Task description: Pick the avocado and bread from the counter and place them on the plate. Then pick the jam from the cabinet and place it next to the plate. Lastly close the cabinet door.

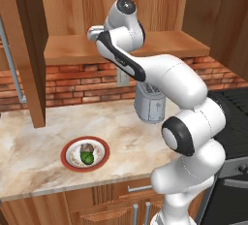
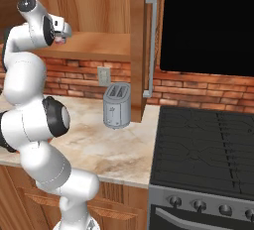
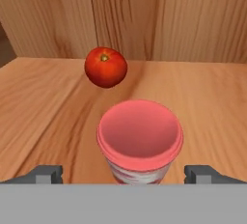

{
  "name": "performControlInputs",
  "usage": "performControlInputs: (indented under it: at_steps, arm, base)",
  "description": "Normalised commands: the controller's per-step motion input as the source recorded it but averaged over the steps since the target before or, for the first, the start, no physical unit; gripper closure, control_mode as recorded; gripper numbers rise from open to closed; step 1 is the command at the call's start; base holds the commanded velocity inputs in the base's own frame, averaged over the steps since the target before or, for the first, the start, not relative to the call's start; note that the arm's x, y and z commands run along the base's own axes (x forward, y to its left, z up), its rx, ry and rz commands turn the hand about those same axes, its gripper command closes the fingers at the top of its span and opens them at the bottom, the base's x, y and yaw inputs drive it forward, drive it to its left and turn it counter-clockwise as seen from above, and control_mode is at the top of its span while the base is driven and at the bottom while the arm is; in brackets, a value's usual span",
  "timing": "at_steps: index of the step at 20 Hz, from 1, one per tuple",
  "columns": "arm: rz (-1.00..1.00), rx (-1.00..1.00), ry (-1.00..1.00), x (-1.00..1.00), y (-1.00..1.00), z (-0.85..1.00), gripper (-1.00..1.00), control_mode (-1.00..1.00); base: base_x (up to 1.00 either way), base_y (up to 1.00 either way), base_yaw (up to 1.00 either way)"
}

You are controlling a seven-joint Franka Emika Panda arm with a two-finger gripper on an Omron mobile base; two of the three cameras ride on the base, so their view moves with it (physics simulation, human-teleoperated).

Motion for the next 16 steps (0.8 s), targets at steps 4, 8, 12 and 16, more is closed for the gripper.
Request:
performControlInputs:
  at_steps: [4, 8, 12, 16]
  arm:
    - [0.0, 0.0, 0.0, 0.16, 0.0, 0.0, -1.0, -1.0]
    - [0.0, 0.0, 0.0, 0.16, 0.0, -0.03, -1.0, -1.0]
    - [0.0, -0.01, 0.0, 0.12, 0.0, -0.02, -1.0, -1.0]
    - [0.0, -0.01, 0.01, 0.14, 0.0, -0.06, -1.0, -1.0]
  base:
    - [0.0, 0.0, 0.0]
    - [0.0, 0.0, 0.0]
    - [0.0, 0.0, 0.0]
    - [0.0, 0.0, 0.0]
